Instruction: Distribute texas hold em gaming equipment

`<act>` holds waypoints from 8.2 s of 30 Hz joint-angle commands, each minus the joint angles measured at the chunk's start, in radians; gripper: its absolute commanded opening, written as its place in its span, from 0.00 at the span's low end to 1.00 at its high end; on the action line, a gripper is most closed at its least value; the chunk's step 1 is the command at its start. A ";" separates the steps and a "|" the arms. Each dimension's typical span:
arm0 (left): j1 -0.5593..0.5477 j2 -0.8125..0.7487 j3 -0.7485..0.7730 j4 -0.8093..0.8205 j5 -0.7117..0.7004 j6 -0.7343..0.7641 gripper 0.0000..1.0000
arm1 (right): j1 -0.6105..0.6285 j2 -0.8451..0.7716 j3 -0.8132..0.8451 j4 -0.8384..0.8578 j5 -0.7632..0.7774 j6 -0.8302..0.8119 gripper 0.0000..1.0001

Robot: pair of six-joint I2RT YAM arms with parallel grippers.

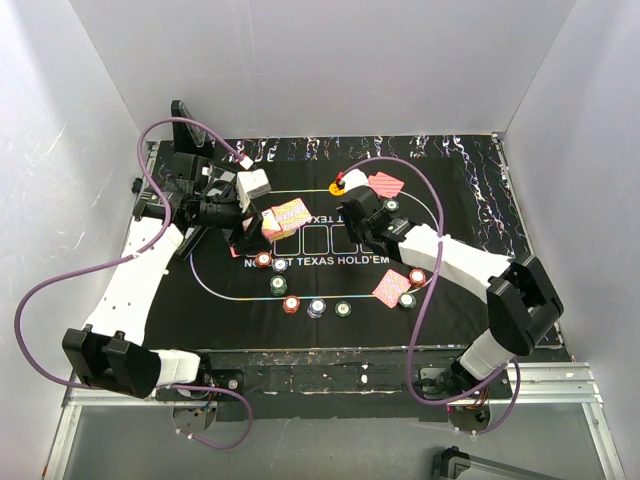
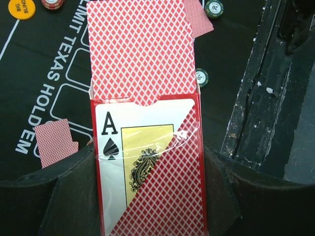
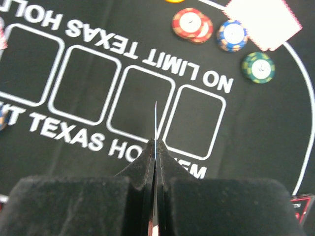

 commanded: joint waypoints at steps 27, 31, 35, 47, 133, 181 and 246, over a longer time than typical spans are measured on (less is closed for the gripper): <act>0.129 -0.045 0.116 -0.139 0.057 0.045 0.00 | 0.205 0.578 0.242 0.373 0.235 -0.385 0.46; 0.129 -0.042 0.113 -0.126 0.064 0.037 0.00 | 0.211 0.567 0.218 0.354 0.204 -0.358 0.57; 0.129 -0.041 0.124 -0.122 0.061 0.037 0.00 | 0.216 0.543 0.198 0.339 0.169 -0.329 0.64; 0.129 -0.041 0.110 -0.073 0.072 0.006 0.00 | 0.214 0.282 0.057 0.221 0.040 -0.149 0.81; 0.035 -0.056 -0.025 0.059 0.028 0.006 0.00 | -0.202 0.038 0.337 0.057 -0.996 0.590 0.11; 0.077 -0.038 0.040 -0.018 0.002 -0.038 0.00 | 0.144 0.389 0.041 0.561 0.327 -0.496 0.01; 0.066 -0.047 -0.006 0.023 0.014 -0.012 0.00 | -0.060 -0.258 0.142 0.076 -0.809 0.371 0.85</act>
